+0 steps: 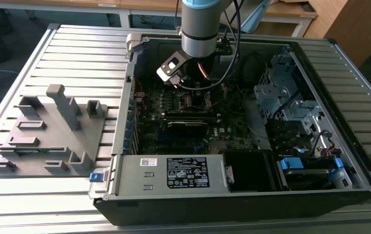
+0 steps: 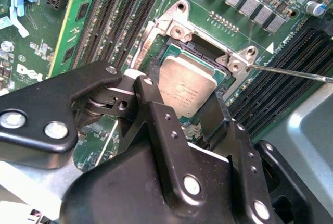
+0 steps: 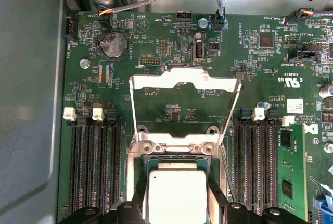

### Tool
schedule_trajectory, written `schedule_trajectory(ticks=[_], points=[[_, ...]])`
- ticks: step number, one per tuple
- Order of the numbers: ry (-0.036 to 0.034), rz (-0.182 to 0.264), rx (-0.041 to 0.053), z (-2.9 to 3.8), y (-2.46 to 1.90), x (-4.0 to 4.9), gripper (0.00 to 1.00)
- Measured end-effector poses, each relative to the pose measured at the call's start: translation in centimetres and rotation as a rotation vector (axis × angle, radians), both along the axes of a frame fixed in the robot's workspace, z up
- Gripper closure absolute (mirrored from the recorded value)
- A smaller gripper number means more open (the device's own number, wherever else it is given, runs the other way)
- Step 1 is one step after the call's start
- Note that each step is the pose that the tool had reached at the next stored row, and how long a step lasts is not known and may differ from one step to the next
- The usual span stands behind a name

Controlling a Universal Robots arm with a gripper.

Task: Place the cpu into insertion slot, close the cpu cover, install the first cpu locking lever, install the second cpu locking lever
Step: 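Place the cpu into insertion slot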

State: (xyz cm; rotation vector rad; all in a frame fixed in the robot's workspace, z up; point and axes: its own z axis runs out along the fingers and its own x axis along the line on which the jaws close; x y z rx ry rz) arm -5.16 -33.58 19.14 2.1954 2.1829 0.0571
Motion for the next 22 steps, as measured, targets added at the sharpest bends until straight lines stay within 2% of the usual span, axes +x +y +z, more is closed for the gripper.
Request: schedule_trajectory(ticks=[5, 6, 10, 15, 22], points=[[-0.0004, 0.000, 0.0006, -0.03, 0.01, 0.01, 0.45], [-0.0003, 0.000, 0.0005, -0.02, 0.01, 0.01, 0.38], [0.0001, 0.000, -0.0002, 0.04, 0.00, 0.00, 0.38], [-0.0001, 0.000, 0.0002, 0.60, 0.00, 0.00, 0.38], [-0.0001, 0.000, 0.0002, 0.66, 0.00, 0.00, 0.38]])
